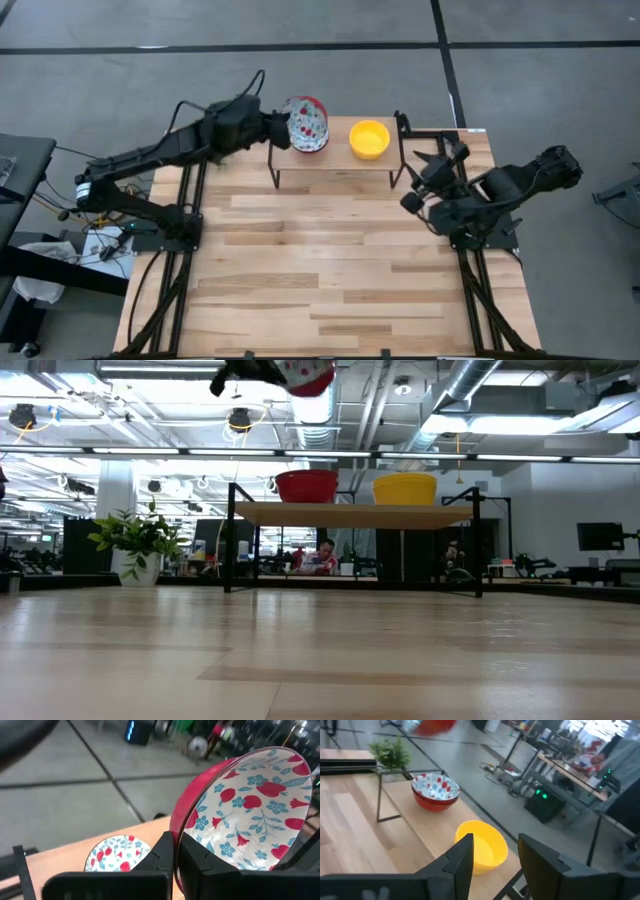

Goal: Pick & Place Mini bowls
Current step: Stack the orange bowl on the orange bowl on the shelf

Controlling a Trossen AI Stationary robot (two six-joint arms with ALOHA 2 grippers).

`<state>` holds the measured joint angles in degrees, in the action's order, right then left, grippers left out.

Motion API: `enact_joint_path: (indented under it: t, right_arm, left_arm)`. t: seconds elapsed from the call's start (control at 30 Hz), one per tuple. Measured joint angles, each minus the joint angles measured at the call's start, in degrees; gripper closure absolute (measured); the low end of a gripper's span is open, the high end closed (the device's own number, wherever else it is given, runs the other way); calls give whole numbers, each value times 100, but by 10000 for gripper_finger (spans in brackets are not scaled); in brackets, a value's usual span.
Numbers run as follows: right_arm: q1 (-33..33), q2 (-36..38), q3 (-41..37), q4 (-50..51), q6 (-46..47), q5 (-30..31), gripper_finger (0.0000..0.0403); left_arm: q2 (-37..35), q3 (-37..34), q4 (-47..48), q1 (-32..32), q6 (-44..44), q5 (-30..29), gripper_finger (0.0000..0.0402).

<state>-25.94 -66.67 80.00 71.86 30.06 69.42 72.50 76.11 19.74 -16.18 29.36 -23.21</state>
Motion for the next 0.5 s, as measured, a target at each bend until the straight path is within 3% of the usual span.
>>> enact_joint_path:
  t: [0.5]
  right_arm:
    - [-995, 1130, -1374, -254, 451, 5, 284]
  left_arm:
    - [1760, 2587, 2843, -1300, 749, 2131, 395]
